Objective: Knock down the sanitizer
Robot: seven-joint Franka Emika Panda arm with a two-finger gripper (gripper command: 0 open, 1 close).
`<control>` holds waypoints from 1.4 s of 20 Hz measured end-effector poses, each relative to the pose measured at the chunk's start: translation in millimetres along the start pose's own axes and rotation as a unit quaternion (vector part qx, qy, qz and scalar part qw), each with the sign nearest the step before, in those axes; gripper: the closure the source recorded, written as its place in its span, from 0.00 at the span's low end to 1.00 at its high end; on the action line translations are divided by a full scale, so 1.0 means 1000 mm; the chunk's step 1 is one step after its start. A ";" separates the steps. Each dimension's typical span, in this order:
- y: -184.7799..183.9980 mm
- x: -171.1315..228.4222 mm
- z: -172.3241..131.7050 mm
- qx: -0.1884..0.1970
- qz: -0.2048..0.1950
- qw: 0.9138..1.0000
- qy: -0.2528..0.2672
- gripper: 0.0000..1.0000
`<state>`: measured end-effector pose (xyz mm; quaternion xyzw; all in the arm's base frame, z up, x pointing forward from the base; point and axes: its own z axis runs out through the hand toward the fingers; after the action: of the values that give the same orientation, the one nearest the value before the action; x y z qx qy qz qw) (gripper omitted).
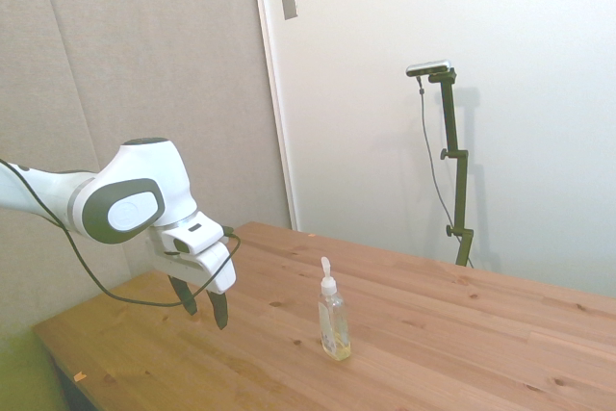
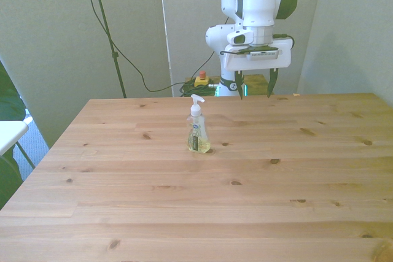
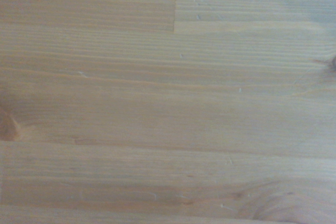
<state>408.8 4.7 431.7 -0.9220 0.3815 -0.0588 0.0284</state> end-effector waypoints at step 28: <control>0.036 0.132 0.014 -0.024 0.144 0.988 0.044 1.00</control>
<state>477.8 -114.2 426.0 -0.8544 0.5126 -0.0851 -0.0022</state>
